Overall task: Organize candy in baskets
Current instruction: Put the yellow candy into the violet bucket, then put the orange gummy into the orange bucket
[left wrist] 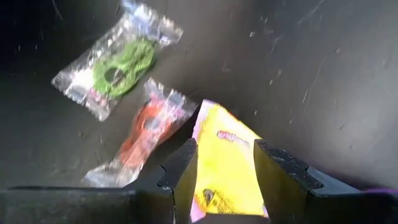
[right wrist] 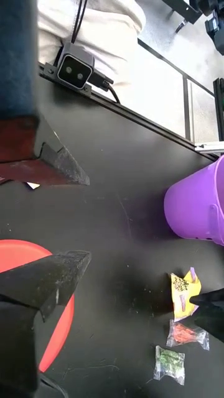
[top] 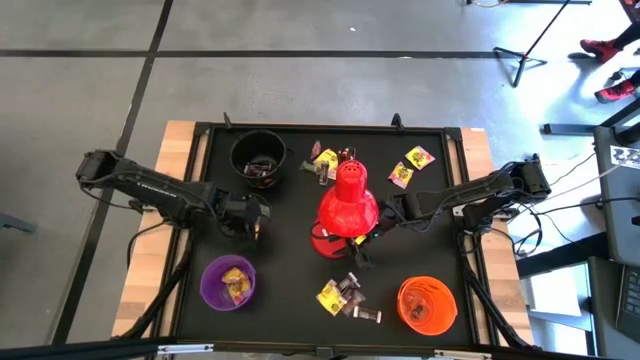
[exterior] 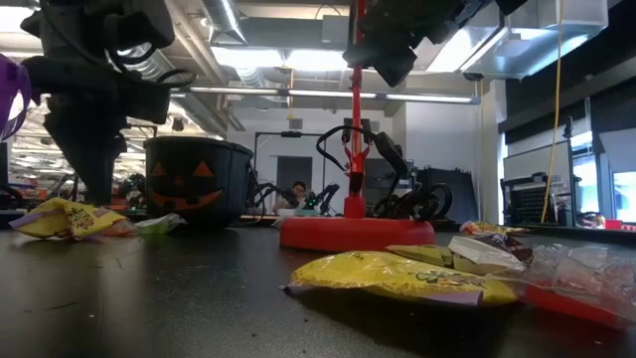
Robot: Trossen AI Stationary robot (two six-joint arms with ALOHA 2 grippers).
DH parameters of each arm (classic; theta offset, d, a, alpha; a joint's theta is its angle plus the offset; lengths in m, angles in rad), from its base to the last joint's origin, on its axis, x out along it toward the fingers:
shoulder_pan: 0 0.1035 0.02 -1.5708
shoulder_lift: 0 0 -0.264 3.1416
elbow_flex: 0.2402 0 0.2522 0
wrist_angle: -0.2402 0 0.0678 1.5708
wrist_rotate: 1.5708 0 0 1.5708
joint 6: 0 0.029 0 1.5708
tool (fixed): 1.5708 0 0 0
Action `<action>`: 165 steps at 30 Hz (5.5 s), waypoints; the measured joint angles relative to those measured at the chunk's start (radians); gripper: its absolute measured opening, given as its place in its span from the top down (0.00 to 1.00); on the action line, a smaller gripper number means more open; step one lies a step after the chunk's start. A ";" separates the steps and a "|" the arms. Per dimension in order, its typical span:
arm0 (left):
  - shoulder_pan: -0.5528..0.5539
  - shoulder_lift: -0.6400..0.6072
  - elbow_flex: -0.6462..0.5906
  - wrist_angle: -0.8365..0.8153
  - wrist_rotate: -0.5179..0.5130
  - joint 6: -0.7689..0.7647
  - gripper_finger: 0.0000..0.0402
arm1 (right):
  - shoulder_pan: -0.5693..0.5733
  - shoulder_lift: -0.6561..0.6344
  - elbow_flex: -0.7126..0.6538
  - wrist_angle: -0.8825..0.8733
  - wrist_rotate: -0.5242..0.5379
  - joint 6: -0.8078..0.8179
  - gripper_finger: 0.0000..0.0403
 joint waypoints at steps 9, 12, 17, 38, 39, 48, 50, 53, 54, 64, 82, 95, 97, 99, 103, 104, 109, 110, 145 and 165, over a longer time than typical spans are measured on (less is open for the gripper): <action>0.000 0.101 0.000 0.020 0.038 0.001 0.64 | 0.000 0.000 0.000 -0.001 0.000 0.000 0.56; 0.000 0.155 0.000 0.022 0.052 0.007 0.64 | 0.000 0.000 0.000 -0.002 0.000 -0.001 0.56; -0.001 0.192 0.004 0.036 0.039 0.049 0.65 | 0.000 0.000 0.000 -0.002 0.000 -0.013 0.56; -0.090 0.180 0.402 -0.282 -0.160 0.184 1.00 | 0.000 0.001 0.000 -0.003 0.000 -0.015 0.56; -0.110 0.180 0.444 -0.305 -0.165 0.183 1.00 | 0.000 0.001 0.000 -0.003 0.000 -0.015 0.56; -0.370 0.179 0.759 -0.357 -0.205 0.112 1.00 | 0.000 0.001 0.000 -0.004 0.003 -0.015 0.56; -0.436 0.179 0.800 -0.370 -0.213 0.061 1.00 | 0.000 0.001 0.000 -0.005 0.003 -0.014 0.56; -0.532 0.178 0.834 -0.403 -0.234 -0.059 1.00 | 0.000 0.001 0.000 -0.005 0.004 -0.014 0.56; -0.562 0.178 0.834 -0.413 -0.239 -0.104 1.00 | 0.000 0.001 0.000 -0.005 0.004 -0.014 0.56; -0.770 0.212 0.833 -0.601 -0.264 -0.559 1.00 | 0.000 0.001 0.000 -0.005 0.007 -0.014 0.56; -0.763 0.226 0.833 -0.702 -0.407 -0.570 0.75 | 0.000 0.001 0.000 -0.004 0.007 -0.016 0.56; -0.605 0.047 0.668 -0.783 -0.626 -0.434 0.75 | 0.000 0.001 0.000 -0.003 0.006 -0.017 0.56; -0.561 -0.014 0.588 -0.728 -0.596 -0.415 0.75 | 0.000 0.001 0.000 -0.003 0.006 -0.017 0.56; -0.514 -0.075 0.500 -0.659 -0.560 -0.390 0.75 | 0.000 0.001 0.000 -0.003 0.004 -0.017 0.56; -0.410 -0.162 0.318 -0.471 -0.492 -0.313 0.75 | 0.000 0.001 0.000 -0.003 0.003 -0.020 0.56; -0.382 -0.175 0.276 -0.424 -0.474 -0.295 0.75 | 0.000 0.001 0.000 -0.003 0.003 -0.021 0.56; -0.231 -0.185 0.101 -0.273 -0.347 -0.209 0.74 | 0.000 0.001 0.000 -0.003 0.003 -0.024 0.56; -0.201 -0.181 0.071 -0.252 -0.322 -0.196 0.74 | 0.000 0.001 0.000 -0.003 0.003 -0.024 0.56; 0.071 0.114 -0.090 0.065 -0.105 0.097 0.64 | 0.000 0.001 0.000 -0.014 0.003 -0.019 0.56; 0.019 0.102 0.072 0.080 -0.061 0.113 0.99 | 0.000 0.001 0.000 -0.011 0.024 -0.017 0.56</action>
